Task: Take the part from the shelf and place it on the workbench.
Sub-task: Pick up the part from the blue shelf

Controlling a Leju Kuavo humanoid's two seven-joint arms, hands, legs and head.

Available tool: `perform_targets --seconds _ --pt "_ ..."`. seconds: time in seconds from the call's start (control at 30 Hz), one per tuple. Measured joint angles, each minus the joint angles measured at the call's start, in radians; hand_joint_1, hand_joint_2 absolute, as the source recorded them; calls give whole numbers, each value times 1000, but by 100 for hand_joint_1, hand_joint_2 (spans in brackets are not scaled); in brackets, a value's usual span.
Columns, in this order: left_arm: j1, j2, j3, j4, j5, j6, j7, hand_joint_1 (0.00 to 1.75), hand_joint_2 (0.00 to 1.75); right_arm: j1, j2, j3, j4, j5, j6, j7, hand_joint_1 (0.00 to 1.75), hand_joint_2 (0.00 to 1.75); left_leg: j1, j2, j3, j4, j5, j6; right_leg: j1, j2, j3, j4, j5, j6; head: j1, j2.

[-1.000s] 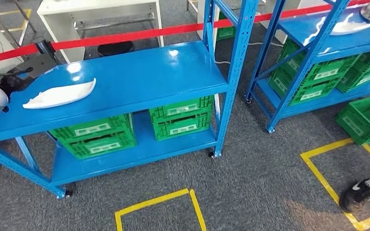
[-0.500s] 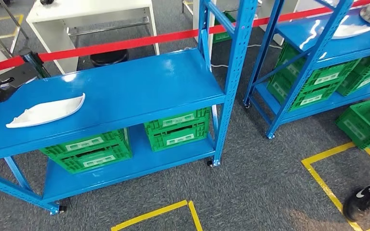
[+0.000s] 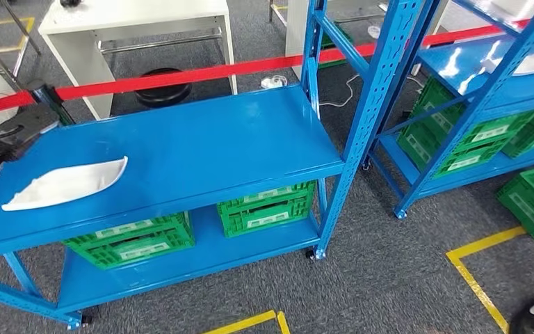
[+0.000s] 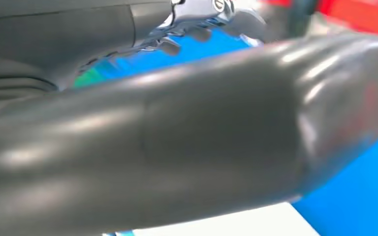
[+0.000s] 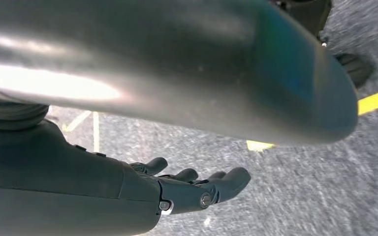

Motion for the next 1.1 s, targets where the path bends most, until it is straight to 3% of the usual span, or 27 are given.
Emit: perform_targets --seconds 0.07,0.13,0.2,0.27,0.3,0.33,0.4,0.47,0.5,0.53,0.63,0.73,0.83,0.97,1.1 --pt "39 3 39 -6 59 -38 -96 0 0 2 1 -2 0 -2 1 1 0 0 -1 -2 11 0 -9 -12 -2 3 14 -8 -1 -8 0 0" --pt "66 9 75 -11 103 -69 -170 0 87 3 2 -7 0 -3 1 2 0 0 0 0 4 28 -17 -23 -7 3 33 -17 -6 -19 -1 0" --pt "81 17 107 -13 130 -103 -221 0 175 2 3 -14 0 -5 1 2 0 0 5 3 -51 126 -50 -34 -10 4 49 -21 -16 -26 -2 0" --pt "103 25 133 -14 146 -137 -260 0 175 3 3 -20 0 -6 1 2 0 0 11 4 -129 238 -91 -45 -11 6 61 -20 -29 -28 -2 0" --pt "116 29 142 -16 152 -153 -277 0 175 3 3 -22 0 -7 2 2 0 0 13 5 -155 261 -92 -49 -12 7 68 -19 -36 -27 -3 0" --pt "126 33 149 -19 158 -169 -294 0 175 4 3 -23 0 -7 2 1 0 0 16 5 -163 246 -69 -50 -13 8 75 -18 -43 -25 -3 0" --pt "137 40 161 -27 168 -192 -325 0 175 5 3 -25 0 -9 4 -2 0 0 18 7 -135 128 23 -50 -14 9 90 -14 -57 -18 -2 0" --pt "139 47 172 -35 176 -204 -349 0 175 4 3 -25 0 -10 8 -8 0 0 15 8 -102 22 69 -45 -14 9 96 -10 -68 -9 -4 0" --pt "141 49 175 -39 179 -208 -357 0 175 4 3 -27 0 -10 10 -10 0 0 13 9 -94 1 74 -39 -13 9 96 -9 -71 -3 -4 0" --pt "143 49 177 -42 180 -211 -362 0 175 4 2 -29 0 -11 11 -12 0 0 11 9 -93 -3 72 -35 -11 8 96 -8 -73 -5 -5 0" --pt "151 51 183 -50 180 -215 -373 0 175 4 2 -33 0 -11 15 -13 0 0 14 6 -91 -4 85 -31 -5 6 99 -9 -75 -25 -5 0" --pt "153 59 187 -59 176 -215 -394 0 175 4 1 -37 0 -11 17 -13 0 0 11 5 -90 -4 82 -24 -5 6 103 -16 -74 -26 -5 0" --pt "153 73 187 -67 159 -212 -412 0 175 4 1 -40 0 -13 16 -11 0 0 9 5 -90 -3 81 -17 -7 6 105 -21 -73 -17 -6 0" --pt "150 91 180 -78 115 -196 -435 0 175 4 1 -46 0 -19 14 -6 0 0 7 6 -91 -1 80 -15 -12 6 105 -23 -73 11 -6 0" --pt "135 117 149 -84 79 -237 -479 0 175 5 1 -52 0 -21 10 0 0 0 7 6 -91 -1 81 -14 -13 6 105 -23 -72 14 -6 0"
